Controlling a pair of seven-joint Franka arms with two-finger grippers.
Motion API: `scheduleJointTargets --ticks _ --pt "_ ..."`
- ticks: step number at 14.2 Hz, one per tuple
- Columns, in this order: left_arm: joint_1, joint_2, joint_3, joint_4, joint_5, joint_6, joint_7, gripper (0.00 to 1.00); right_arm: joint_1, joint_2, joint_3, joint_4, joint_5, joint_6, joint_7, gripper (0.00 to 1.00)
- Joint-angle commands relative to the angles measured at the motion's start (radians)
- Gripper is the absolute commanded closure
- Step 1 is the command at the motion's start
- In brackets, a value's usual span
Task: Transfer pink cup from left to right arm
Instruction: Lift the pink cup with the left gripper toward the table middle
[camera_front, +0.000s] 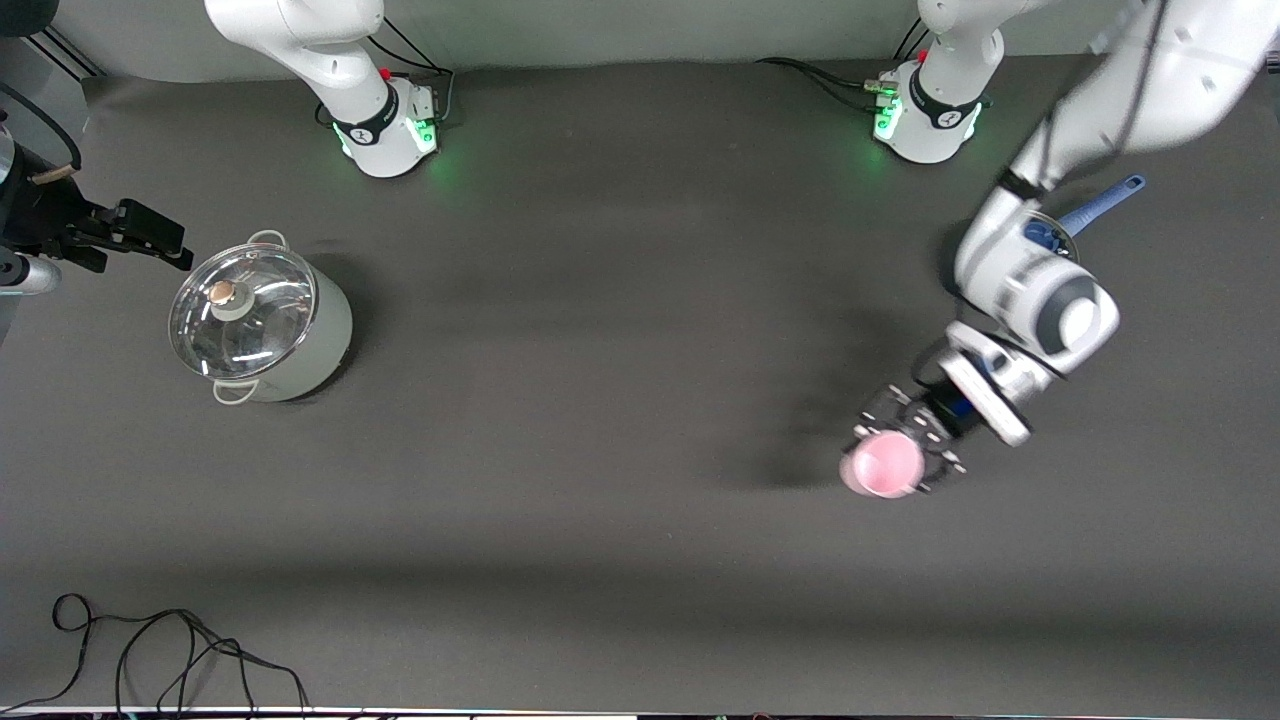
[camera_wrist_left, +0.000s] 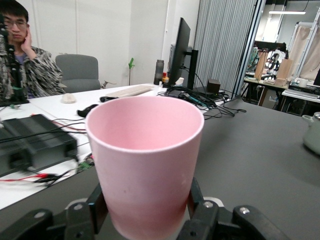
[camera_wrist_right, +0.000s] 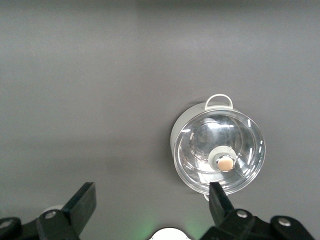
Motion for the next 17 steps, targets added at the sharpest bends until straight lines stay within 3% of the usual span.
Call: scheduleJointTargets --ticks 1,5,7,9,12,14,17 --pt "0.009 -0.133 -0.194 -0.073 -0.15 0.188 0.009 0.59 -0.009 0.011 0.005 0.021 0.012 -0.002 -0.011 0.0" --pt "0.006 -0.207 -0.397 -0.031 -0.276 0.348 -0.001 0.58 -0.008 0.013 0.005 0.021 0.012 -0.003 -0.011 0.0" --pt "-0.016 -0.209 -0.471 0.04 -0.279 0.464 -0.07 0.58 -0.008 0.022 0.007 0.025 0.012 -0.003 -0.008 0.0" --pt "-0.083 -0.201 -0.473 0.113 -0.279 0.564 -0.118 0.58 -0.002 0.022 0.009 0.025 0.043 -0.008 0.012 0.0" --pt "-0.106 -0.204 -0.473 0.122 -0.279 0.589 -0.129 0.58 -0.002 0.023 0.009 0.025 0.147 -0.015 0.18 0.0" --pt "-0.111 -0.204 -0.474 0.137 -0.279 0.601 -0.142 0.58 0.011 0.023 0.025 0.033 0.226 -0.015 0.368 0.0" --pt "-0.131 -0.201 -0.474 0.16 -0.278 0.624 -0.162 0.57 0.119 0.04 0.035 0.085 0.322 0.023 0.695 0.0"
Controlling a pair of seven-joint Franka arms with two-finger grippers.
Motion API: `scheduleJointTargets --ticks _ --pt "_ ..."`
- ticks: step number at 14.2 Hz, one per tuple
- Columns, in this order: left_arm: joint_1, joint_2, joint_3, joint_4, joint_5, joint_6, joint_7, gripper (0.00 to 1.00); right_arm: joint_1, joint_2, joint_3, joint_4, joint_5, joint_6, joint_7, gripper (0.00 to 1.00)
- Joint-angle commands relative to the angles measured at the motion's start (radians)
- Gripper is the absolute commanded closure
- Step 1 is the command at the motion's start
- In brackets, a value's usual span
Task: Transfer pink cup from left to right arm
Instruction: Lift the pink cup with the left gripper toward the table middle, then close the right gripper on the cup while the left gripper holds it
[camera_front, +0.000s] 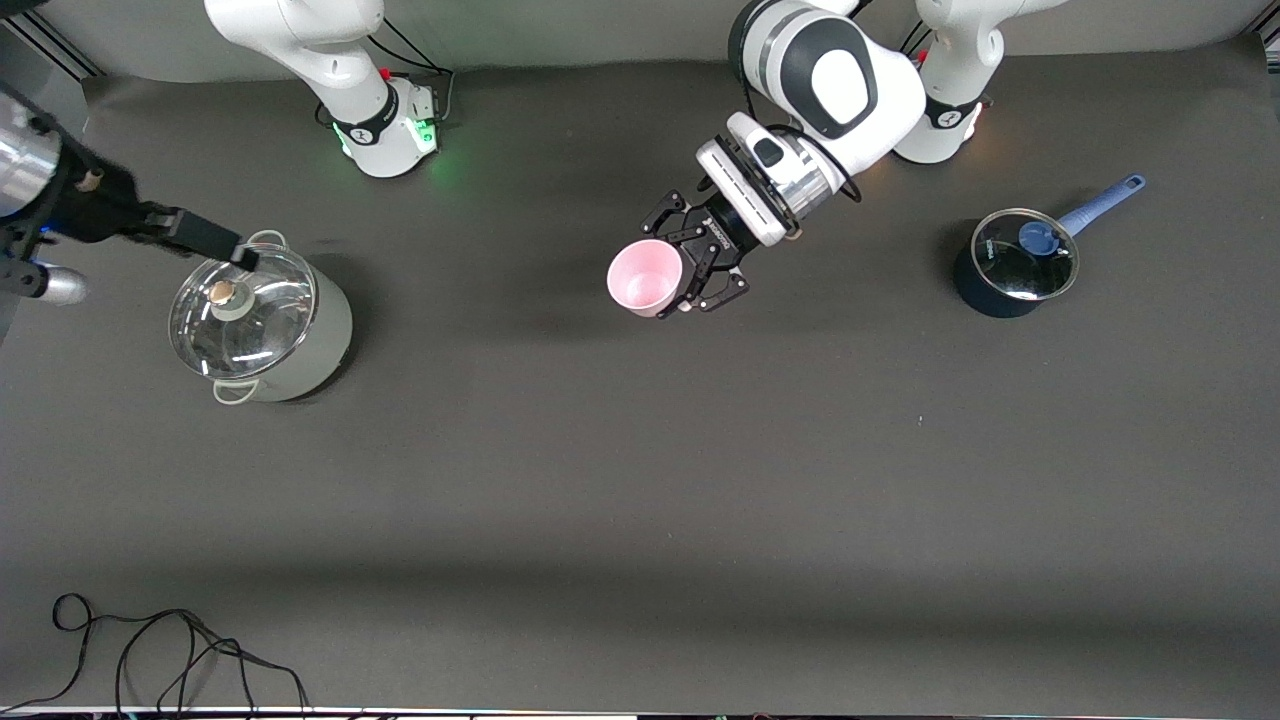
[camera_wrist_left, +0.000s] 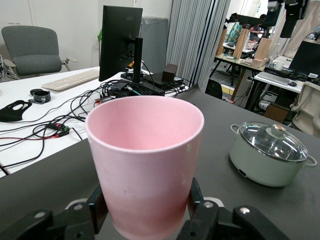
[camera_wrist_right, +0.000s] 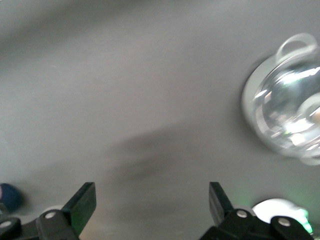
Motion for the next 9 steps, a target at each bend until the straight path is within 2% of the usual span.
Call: scheduleJointTargets --ticks 1,6,9 --pt "-0.028 -0.005 0.009 0.03 -0.018 0.036 -0.015 0.57 0.126 0.056 0.004 0.105 0.044 0.029 0.316 0.0" --pt "-0.034 -0.004 0.009 0.033 -0.018 0.044 -0.017 0.57 0.331 0.266 0.004 0.37 0.04 0.083 0.853 0.0" --pt "-0.044 0.0 0.009 0.038 -0.018 0.05 -0.017 0.57 0.408 0.349 0.004 0.444 0.031 0.127 0.985 0.0"
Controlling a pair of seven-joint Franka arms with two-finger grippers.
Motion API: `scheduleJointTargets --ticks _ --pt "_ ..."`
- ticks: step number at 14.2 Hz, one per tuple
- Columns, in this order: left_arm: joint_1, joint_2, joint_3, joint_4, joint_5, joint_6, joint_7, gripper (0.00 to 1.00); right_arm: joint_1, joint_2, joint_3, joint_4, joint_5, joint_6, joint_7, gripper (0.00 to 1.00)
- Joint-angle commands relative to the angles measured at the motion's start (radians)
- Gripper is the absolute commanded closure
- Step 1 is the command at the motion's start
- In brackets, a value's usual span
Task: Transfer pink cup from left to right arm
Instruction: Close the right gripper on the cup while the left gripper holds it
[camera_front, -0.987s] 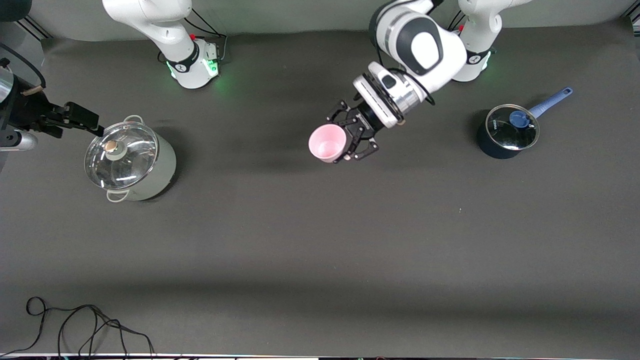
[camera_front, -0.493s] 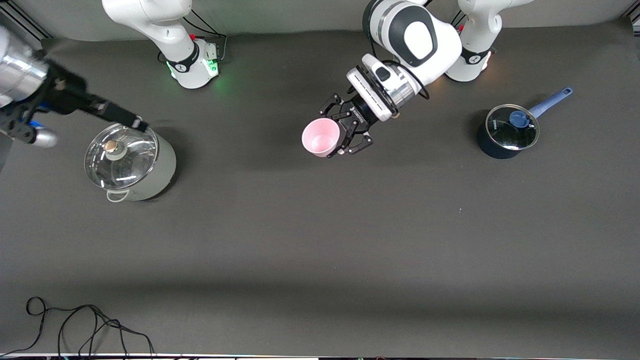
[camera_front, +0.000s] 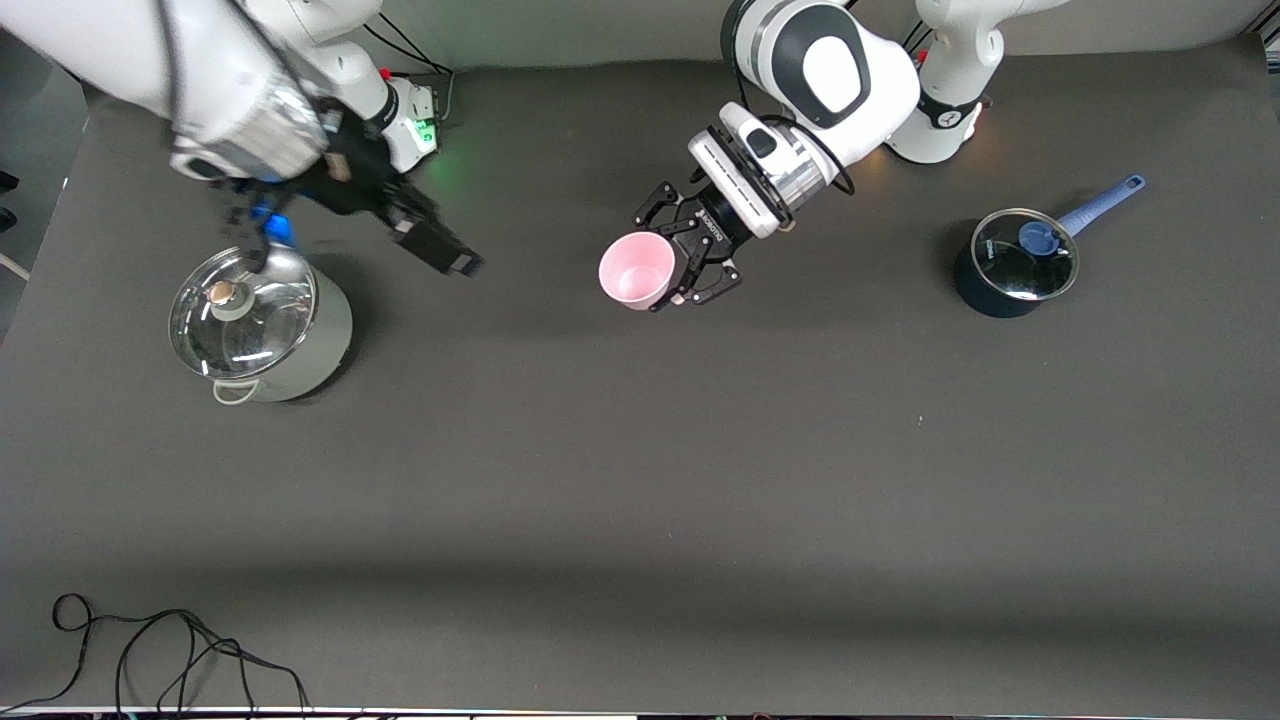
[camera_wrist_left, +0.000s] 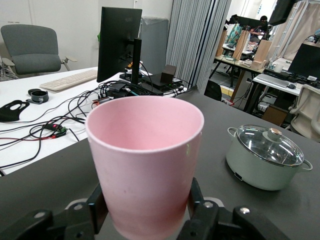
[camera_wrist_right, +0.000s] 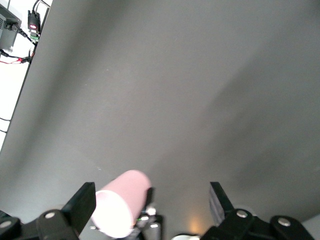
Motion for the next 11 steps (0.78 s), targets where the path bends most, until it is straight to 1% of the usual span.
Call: scheduleJointTargets --ticks 1,3,5,7,11 --pt "-0.022 -0.001 0.01 0.023 -0.018 0.029 -0.002 0.57 0.059 0.11 -0.011 0.129 -0.003 -0.007 0.082 0.0" --pt "-0.022 0.002 0.01 0.023 -0.018 0.029 -0.002 0.57 0.107 0.148 -0.012 0.147 -0.035 -0.009 0.117 0.0" --pt "-0.022 0.002 0.01 0.023 -0.018 0.031 -0.002 0.56 0.151 0.187 -0.012 0.17 -0.044 -0.009 0.157 0.0" --pt "-0.022 0.002 0.01 0.023 -0.018 0.036 -0.005 0.56 0.184 0.199 -0.011 0.17 -0.075 -0.009 0.155 0.0" --pt "-0.022 0.002 0.01 0.023 -0.018 0.037 -0.008 0.56 0.219 0.227 -0.011 0.167 -0.099 -0.013 0.143 0.0"
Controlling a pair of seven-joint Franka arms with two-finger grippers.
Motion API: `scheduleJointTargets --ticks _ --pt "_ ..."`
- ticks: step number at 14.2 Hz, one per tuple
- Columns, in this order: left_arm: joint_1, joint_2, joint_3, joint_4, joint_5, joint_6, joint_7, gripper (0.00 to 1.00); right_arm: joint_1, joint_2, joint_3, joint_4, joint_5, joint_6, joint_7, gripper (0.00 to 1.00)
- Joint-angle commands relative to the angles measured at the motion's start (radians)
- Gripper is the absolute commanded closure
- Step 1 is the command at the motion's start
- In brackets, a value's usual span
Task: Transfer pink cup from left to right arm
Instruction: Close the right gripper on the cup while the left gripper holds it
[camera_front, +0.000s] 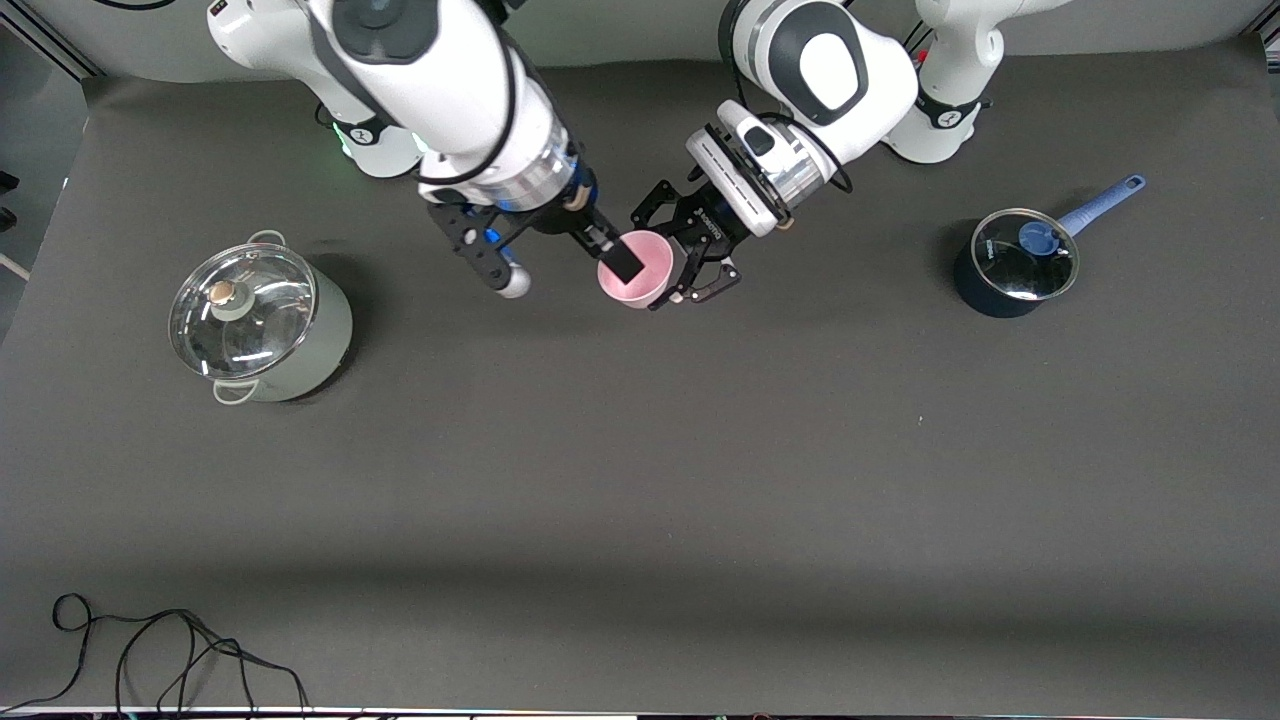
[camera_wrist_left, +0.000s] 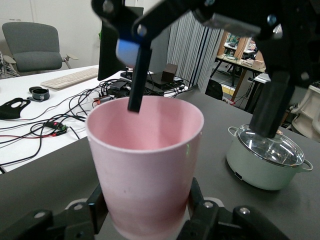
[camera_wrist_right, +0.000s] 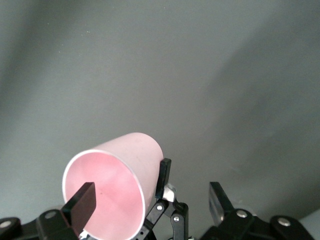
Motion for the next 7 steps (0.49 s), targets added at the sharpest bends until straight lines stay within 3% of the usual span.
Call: scheduleJointTargets --ticks 1,3,4,5,6,7 --pt "-0.017 0.0 0.009 0.018 -0.018 0.022 0.0 0.56 0.016 0.033 -0.01 0.04 -0.024 -0.02 0.014 0.02" --pt "-0.017 0.0 0.009 0.018 -0.018 0.027 0.0 0.56 0.016 0.033 -0.008 0.037 -0.024 -0.025 -0.007 0.28" --pt "-0.017 0.0 0.009 0.018 -0.018 0.028 0.0 0.56 0.016 0.033 -0.008 0.037 -0.024 -0.035 -0.017 0.55" --pt "-0.017 0.0 0.009 0.018 -0.018 0.028 0.0 0.56 0.017 0.031 -0.01 0.037 -0.026 -0.041 -0.017 0.92" --pt "-0.017 0.0 0.009 0.017 -0.018 0.028 0.0 0.56 0.017 0.03 -0.01 0.037 -0.026 -0.042 -0.014 1.0" --pt "-0.017 0.0 0.009 0.018 -0.018 0.027 0.0 0.56 0.017 0.028 -0.01 0.037 -0.027 -0.042 -0.011 1.0"
